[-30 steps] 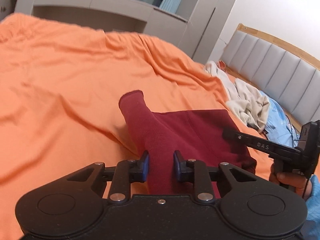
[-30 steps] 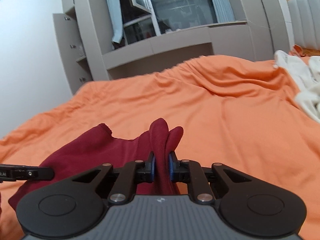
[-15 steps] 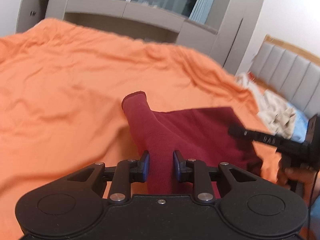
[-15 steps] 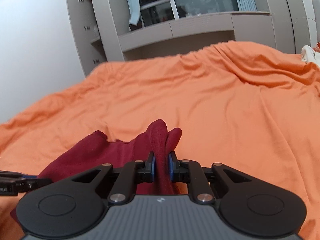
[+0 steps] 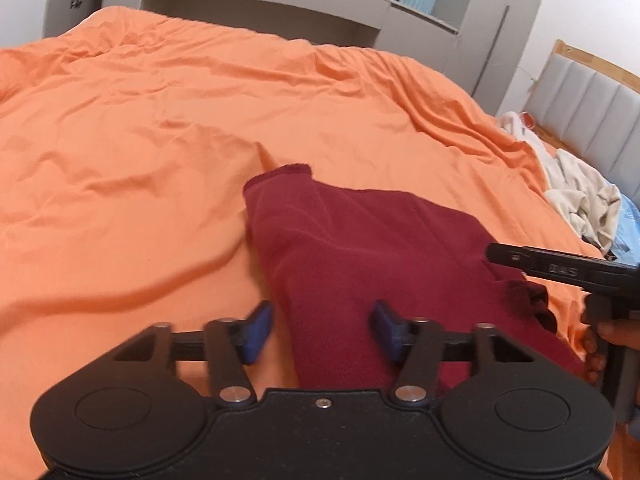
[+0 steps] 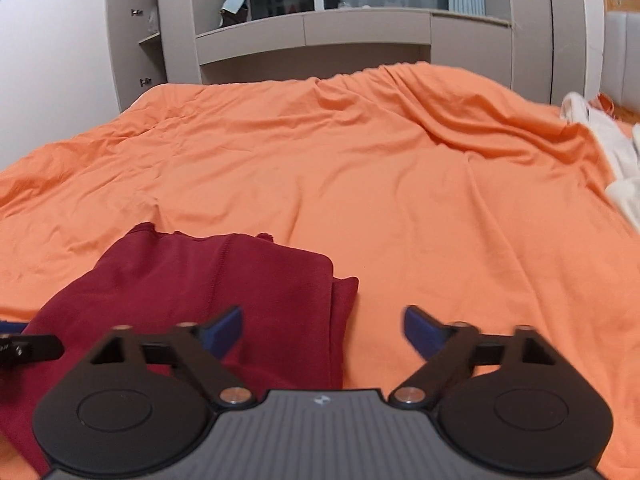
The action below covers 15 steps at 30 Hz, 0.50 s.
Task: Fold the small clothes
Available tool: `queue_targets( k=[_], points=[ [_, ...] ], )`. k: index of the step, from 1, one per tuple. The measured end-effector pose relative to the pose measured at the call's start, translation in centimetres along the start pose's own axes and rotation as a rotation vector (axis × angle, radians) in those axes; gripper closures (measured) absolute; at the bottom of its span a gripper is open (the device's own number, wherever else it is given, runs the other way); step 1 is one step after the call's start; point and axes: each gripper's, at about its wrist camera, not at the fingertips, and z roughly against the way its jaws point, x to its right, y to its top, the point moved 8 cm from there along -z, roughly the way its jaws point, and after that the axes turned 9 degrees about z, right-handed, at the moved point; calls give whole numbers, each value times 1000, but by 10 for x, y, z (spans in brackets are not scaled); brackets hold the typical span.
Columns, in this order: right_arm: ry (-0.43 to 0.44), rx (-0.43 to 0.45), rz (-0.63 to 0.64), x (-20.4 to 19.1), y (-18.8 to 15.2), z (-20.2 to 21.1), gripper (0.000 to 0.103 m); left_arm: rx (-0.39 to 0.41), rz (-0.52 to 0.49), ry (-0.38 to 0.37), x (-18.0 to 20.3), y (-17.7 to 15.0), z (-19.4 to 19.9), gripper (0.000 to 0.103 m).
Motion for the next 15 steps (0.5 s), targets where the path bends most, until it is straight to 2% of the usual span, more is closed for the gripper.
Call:
queue_targets(
  k=[5,8,12,15],
  points=[
    [-18,54,27,-17,-5,34,0,4,48,25,-3,2,7,8],
    [-5,73,38,-32,-17,53,0,24,59,35,-3,4,14,1],
    [21,53,66,-49,-38,71,0,48,49,85,-7,-5,27,1],
    [-44,11,86,-49,-54,74,0,79,56,110,-16,-19,41,1]
  ],
)
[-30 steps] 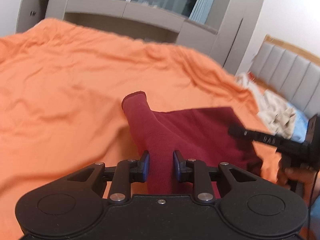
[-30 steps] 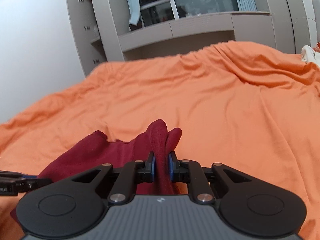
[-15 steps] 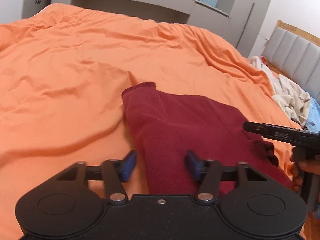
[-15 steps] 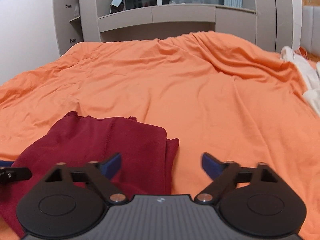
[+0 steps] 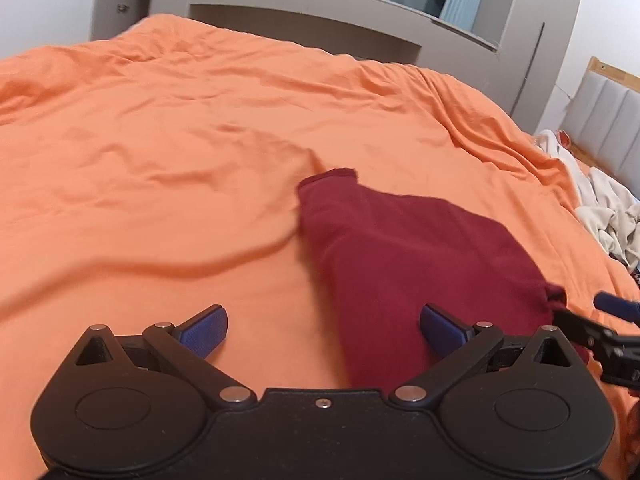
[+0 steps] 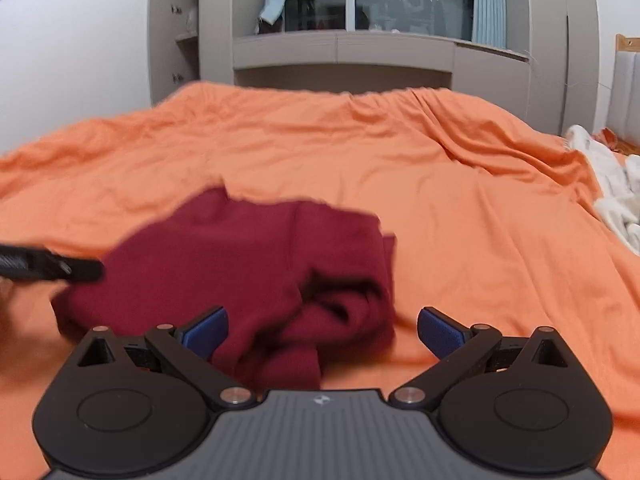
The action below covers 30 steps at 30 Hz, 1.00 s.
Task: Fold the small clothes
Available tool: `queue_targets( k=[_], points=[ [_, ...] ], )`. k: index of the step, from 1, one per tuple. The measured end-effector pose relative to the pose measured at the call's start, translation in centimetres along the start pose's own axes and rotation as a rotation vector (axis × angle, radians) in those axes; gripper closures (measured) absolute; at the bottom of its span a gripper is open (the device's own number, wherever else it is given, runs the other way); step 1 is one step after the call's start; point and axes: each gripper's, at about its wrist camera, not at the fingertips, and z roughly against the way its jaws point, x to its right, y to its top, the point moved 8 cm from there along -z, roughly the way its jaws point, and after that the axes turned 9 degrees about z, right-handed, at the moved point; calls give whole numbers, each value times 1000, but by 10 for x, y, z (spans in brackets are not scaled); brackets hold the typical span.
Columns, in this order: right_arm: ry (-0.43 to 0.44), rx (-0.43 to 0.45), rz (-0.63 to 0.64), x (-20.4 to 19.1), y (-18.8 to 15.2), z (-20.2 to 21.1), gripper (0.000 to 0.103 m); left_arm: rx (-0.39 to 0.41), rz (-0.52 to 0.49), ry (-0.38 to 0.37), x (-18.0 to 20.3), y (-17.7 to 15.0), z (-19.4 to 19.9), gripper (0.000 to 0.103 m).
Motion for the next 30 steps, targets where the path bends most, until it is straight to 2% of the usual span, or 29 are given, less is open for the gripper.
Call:
queue_targets(
  k=[4,8,11,13,17,22,30],
  points=[
    [-54,-1,-28,10,-8,3,0,40,39,-17,-8,-15,17,1],
    [-249,-46,-44,33,-21,7,0,65,18,-1,-8,-23,28,1],
    [-199,-37,-158,47,-26,11,0,65,13,17,-7,-26,36,1],
    [-191,-17,-189,50,-27,19,0,64,15,22,-7,-30,42,1],
    [-166,28,-195,48,-28,35,0,55,4,39,-3,-34,53,1],
    [-139,130,-163,40,-20,63,0,60,25,45,-1,-39,70,1],
    [-100,291,-139,20,-13,117,0,129,28,56,9,-48,116,1]
  ],
)
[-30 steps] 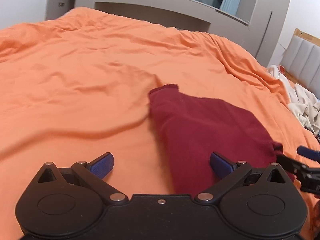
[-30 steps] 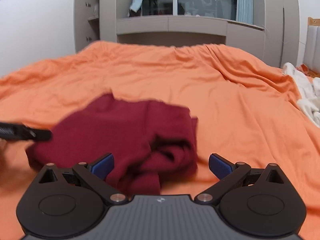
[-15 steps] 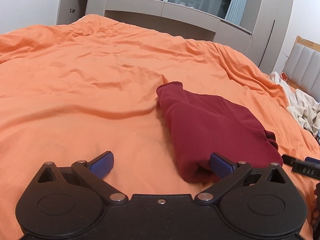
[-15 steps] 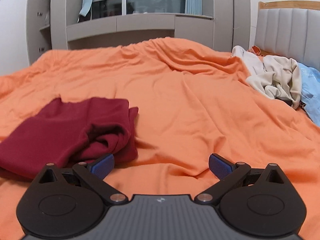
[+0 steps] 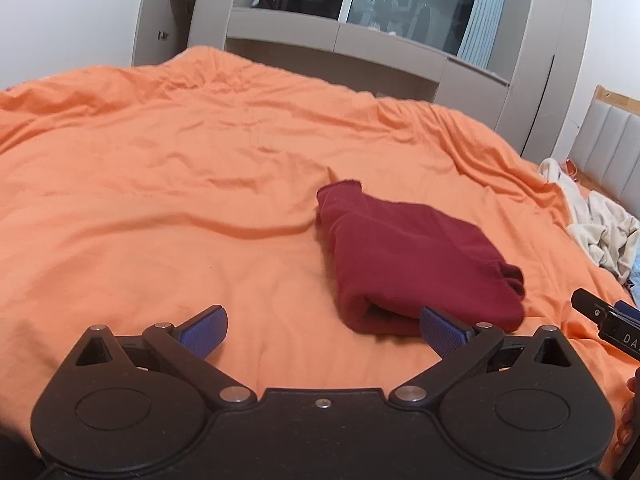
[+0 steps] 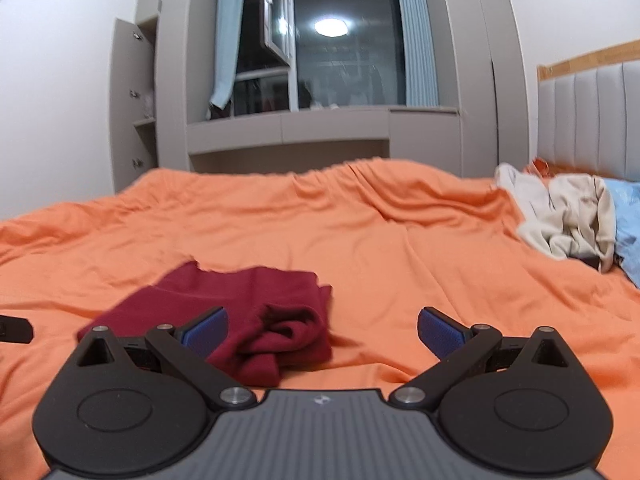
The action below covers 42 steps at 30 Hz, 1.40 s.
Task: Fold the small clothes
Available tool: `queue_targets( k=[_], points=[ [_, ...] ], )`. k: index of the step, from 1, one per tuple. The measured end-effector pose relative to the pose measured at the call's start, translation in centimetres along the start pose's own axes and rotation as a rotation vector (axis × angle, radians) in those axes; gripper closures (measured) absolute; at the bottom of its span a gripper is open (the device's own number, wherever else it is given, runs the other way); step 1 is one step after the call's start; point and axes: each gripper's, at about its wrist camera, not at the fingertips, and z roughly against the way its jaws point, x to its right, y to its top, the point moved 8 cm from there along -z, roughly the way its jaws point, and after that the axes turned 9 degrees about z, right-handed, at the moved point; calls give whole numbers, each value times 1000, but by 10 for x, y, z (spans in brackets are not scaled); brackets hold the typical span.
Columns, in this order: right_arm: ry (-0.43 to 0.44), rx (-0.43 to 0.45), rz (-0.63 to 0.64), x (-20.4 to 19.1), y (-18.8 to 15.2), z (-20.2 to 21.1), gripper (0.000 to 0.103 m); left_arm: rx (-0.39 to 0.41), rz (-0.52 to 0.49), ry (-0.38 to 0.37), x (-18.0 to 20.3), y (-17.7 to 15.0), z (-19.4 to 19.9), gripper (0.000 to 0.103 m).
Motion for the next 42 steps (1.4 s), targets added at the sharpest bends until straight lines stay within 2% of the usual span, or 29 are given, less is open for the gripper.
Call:
queue_targets(
  k=[5,12,24,32,42],
  points=[
    [11,47,10,-8,2,30,0,50,-18,-9,7,-6,32,1],
    [27,70,7,-19,-6,65,0,102,-43,-13,9,-20,70,1],
    [24,78,-6,-27,-27,121,0,176,-84,-13,2,-44,110,1],
    [4,76,10,-31,-35,130,0,236,-126,-41,-2,-61,117,1],
    [-4,47,39,-39,-41,124,0,234,-149,-55,-6,-73,113,1]
  ],
)
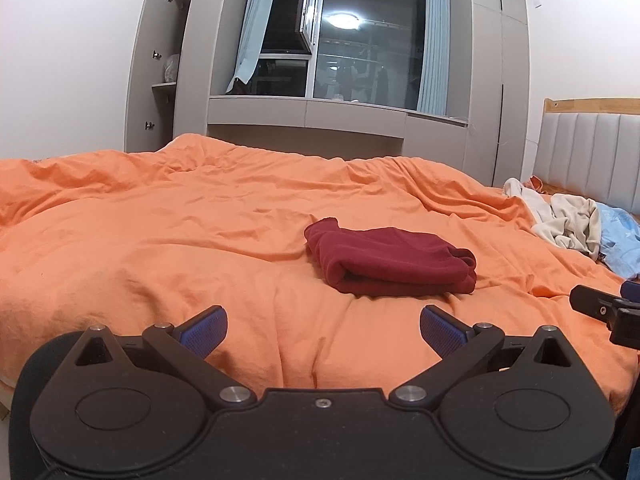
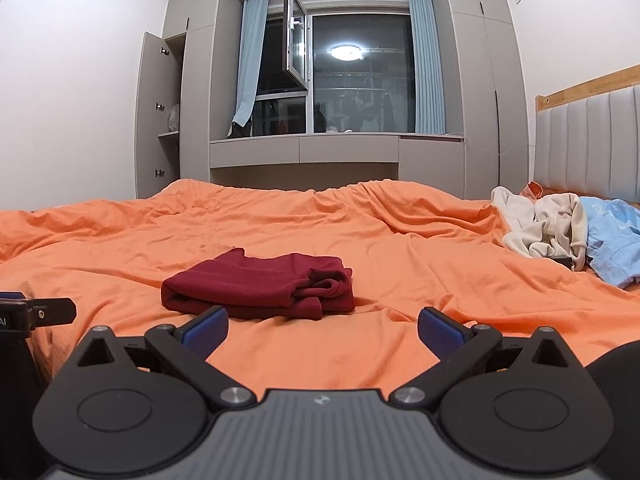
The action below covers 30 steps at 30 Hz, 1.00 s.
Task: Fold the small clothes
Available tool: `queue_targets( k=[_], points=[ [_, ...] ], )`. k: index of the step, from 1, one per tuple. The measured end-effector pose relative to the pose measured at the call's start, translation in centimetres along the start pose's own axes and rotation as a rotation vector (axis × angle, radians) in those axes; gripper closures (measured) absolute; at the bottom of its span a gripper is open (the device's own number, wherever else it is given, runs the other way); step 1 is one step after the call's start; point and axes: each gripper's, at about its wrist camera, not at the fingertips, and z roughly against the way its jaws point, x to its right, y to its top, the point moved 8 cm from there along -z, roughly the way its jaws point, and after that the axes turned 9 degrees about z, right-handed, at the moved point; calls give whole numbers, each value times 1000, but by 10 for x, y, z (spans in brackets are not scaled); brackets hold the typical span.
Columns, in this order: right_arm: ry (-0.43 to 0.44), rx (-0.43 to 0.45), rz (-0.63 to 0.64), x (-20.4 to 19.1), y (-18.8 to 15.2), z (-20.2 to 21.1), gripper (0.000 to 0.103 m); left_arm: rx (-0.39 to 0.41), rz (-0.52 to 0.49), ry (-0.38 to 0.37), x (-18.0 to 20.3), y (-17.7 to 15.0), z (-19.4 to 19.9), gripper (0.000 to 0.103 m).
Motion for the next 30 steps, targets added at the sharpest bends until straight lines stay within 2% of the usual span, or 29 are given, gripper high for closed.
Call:
queue_targets(
  k=[30],
  points=[
    [-5,-13,-1,2,-2,-1,0,-7,-1,2,-3,-5,-4,1]
  ],
)
